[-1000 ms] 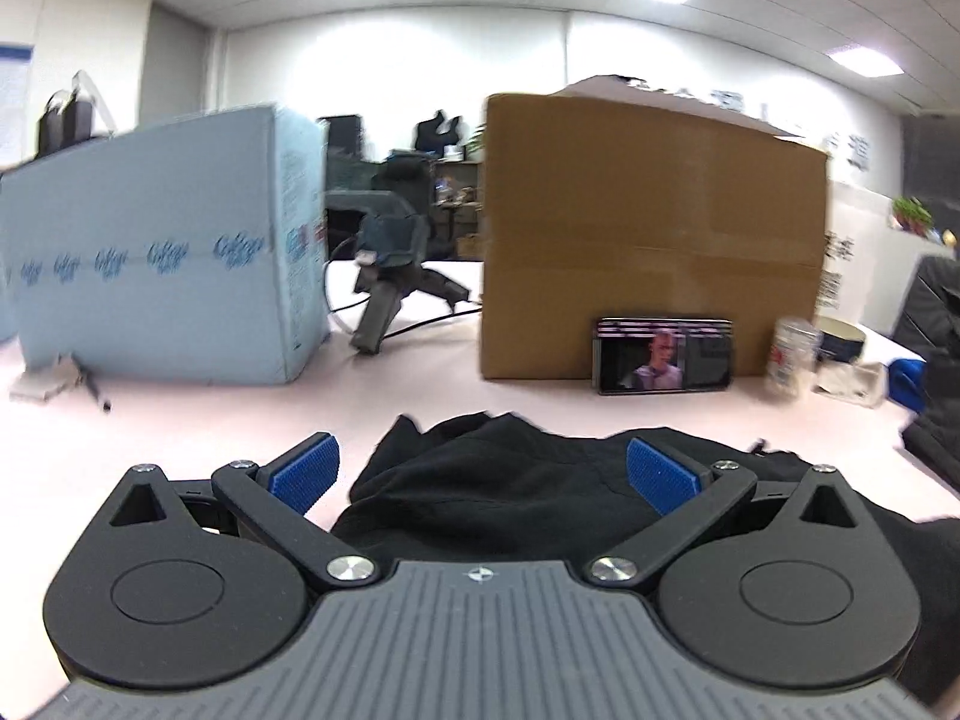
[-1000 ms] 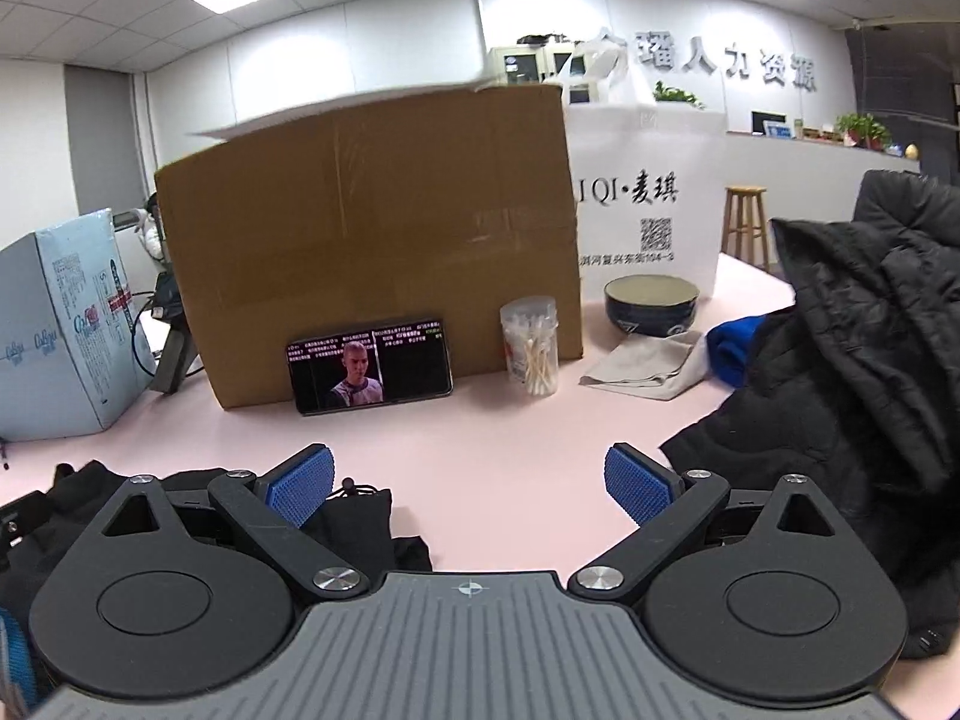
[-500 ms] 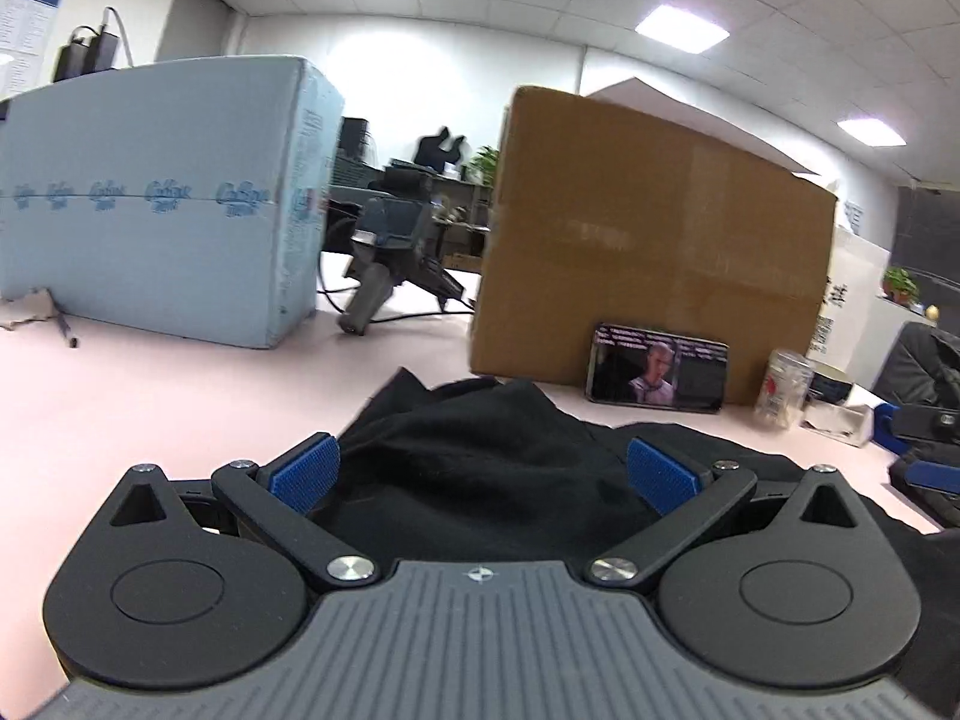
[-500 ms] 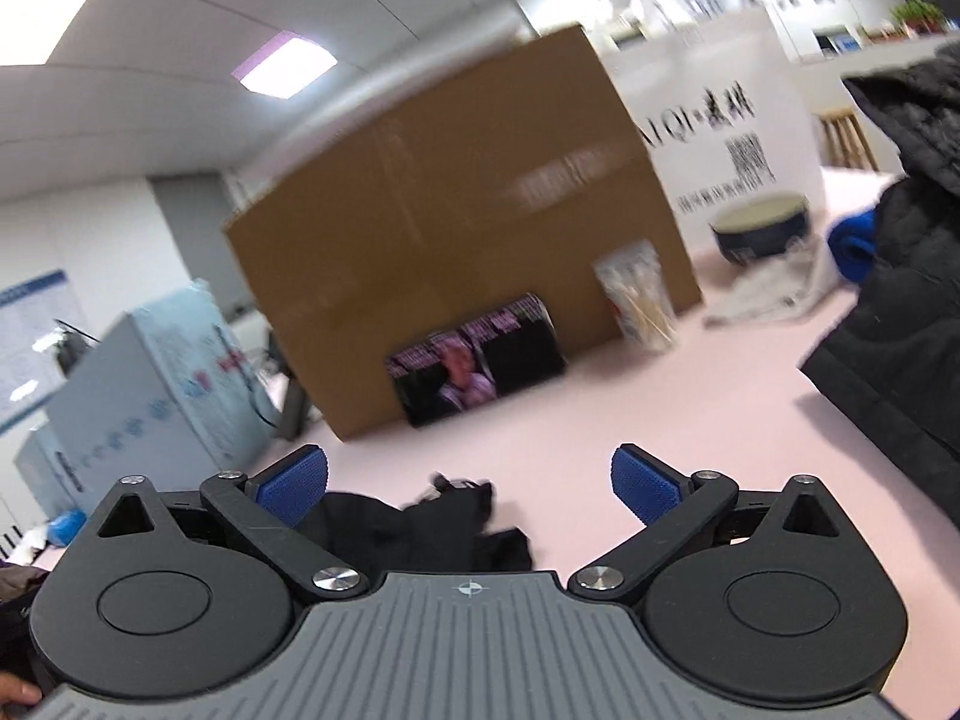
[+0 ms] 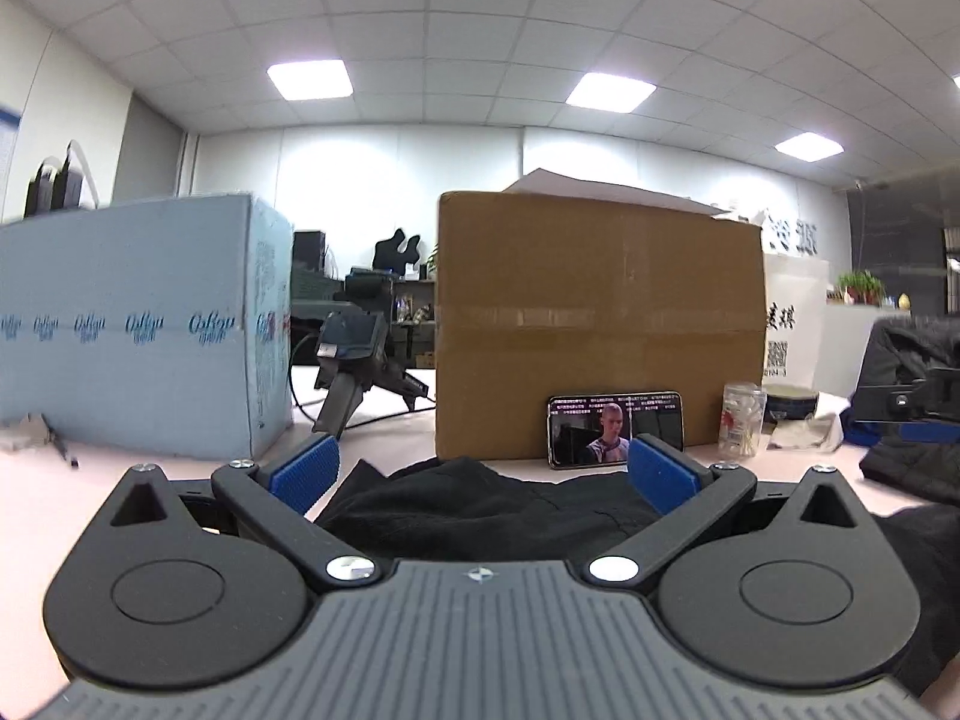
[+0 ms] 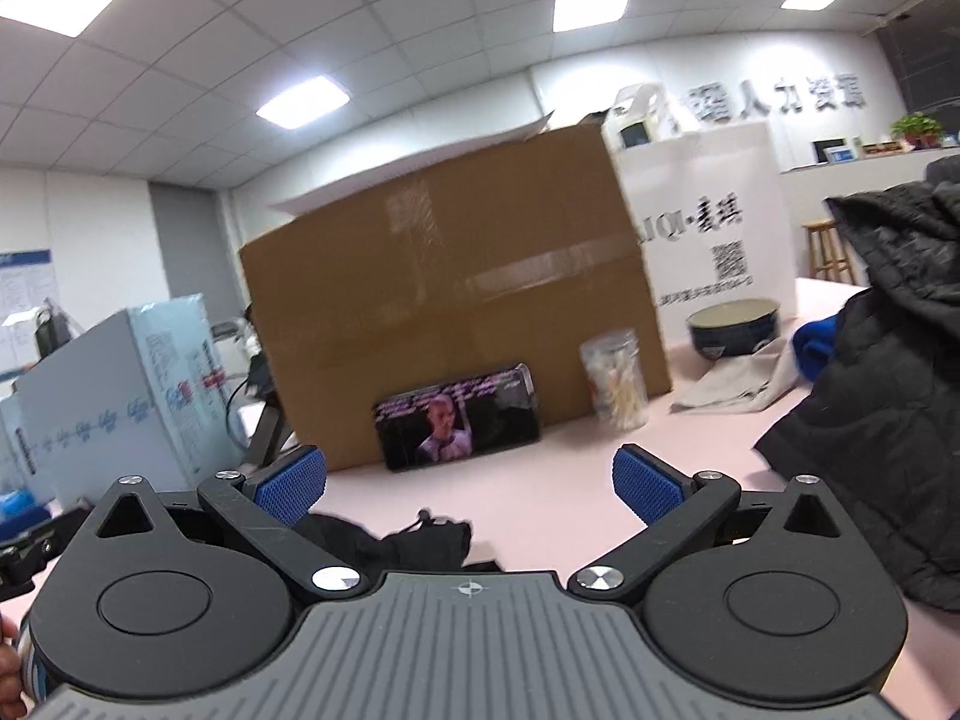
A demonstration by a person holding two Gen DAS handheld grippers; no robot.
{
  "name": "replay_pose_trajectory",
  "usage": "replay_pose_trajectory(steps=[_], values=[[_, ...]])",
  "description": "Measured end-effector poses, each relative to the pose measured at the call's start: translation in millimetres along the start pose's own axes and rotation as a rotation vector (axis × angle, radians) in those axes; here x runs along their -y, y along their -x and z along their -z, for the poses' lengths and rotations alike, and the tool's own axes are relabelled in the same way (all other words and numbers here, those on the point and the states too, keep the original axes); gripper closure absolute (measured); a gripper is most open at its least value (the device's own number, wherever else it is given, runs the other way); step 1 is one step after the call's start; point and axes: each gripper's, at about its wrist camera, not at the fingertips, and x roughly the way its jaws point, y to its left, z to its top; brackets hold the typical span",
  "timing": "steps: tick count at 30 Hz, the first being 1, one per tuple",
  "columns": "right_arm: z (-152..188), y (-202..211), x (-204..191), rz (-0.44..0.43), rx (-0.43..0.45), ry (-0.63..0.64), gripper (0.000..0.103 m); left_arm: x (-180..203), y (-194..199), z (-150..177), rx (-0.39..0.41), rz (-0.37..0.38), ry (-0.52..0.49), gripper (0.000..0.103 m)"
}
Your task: Fold clothes
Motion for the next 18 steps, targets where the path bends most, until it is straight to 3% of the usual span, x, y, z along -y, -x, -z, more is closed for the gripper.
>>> replay_pose_trajectory(steps=[6, 12, 14, 18], values=[[-18.4, 16.3, 9.4, 0.025, 0.044, 0.062, 0.0, -2.7, 4.1, 0.8, 0.017, -0.019, 0.019, 0.0], [-29.8, -20.1, 33.3, -0.064, 0.039, 0.172, 0.0, 0.6, 5.2, 1.1, 0.017, -0.023, -0.002, 0.0], [-24.8, -38.0, 37.0, -0.04, 0.076, 0.272, 0.0, 3.3, 5.8, 1.3, 0.021, -0.016, -0.018, 0.0], [-12.3, -44.1, 52.5, -0.084, 0.019, 0.173, 0.0, 7.1, 7.9, 1.5, 0.036, 0.008, -0.04, 0.0]])
